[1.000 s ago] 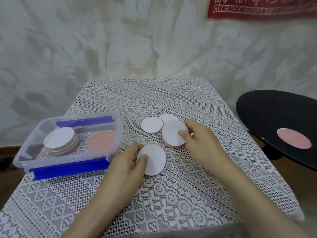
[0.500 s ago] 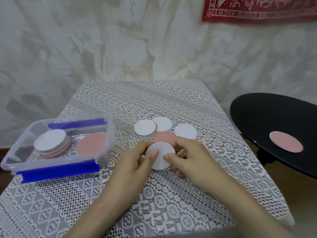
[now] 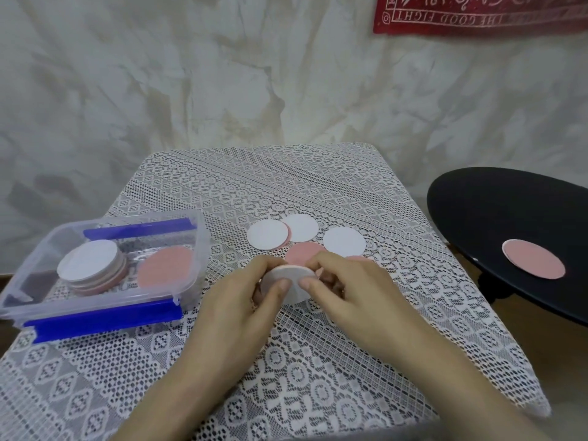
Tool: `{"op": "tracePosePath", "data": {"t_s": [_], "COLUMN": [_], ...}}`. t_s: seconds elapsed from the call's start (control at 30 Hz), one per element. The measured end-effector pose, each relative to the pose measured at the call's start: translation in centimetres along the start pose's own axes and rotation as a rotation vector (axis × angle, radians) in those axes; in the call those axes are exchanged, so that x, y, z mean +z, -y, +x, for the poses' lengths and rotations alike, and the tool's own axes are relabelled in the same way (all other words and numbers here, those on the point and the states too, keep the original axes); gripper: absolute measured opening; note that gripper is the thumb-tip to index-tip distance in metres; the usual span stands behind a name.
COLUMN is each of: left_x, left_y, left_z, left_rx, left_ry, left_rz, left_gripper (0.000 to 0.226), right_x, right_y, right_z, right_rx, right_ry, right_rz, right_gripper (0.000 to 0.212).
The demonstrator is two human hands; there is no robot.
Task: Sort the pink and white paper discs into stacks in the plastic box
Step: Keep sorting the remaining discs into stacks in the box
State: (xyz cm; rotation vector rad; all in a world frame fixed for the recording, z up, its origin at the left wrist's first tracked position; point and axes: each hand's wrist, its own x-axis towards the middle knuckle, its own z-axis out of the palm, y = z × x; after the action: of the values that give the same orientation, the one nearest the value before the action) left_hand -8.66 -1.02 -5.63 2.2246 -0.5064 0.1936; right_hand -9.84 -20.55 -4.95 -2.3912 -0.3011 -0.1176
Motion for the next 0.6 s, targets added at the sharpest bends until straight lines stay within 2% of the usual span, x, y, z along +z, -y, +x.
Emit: {"op": "tracePosePath", "data": {"t_s": [0.17, 0.3, 0.47, 0.6], "left_x": [0.3, 0.0, 0.4, 0.2], "left_y": [0.3, 0.1, 0.4, 0.0], "left_z": [-0.1, -0.1, 0.0, 0.1], "left_rx": [0.039, 0.051, 0.016, 0.026], "left_ry": [0.069, 0.026, 0.107, 0.07], "left_rz": [0.122, 0.131, 0.203, 0.213], "left_gripper": [0.01, 0.01, 0.007, 0.008], "right_x": [0.4, 0.7, 1.2, 1.0], "right_y": [0.5, 0.6, 0.9, 1.4], "right_z": [-0.2, -0.1, -0.3, -0.3], "right_rx": [0.014, 0.016, 0.008, -0.009], "right_ry": [0.159, 0.115, 0.166, 0.141], "right_rz": [-0.201, -0.175, -0.226, -0.21], "right_gripper": [0.016, 0.019, 0.017, 0.018]}}
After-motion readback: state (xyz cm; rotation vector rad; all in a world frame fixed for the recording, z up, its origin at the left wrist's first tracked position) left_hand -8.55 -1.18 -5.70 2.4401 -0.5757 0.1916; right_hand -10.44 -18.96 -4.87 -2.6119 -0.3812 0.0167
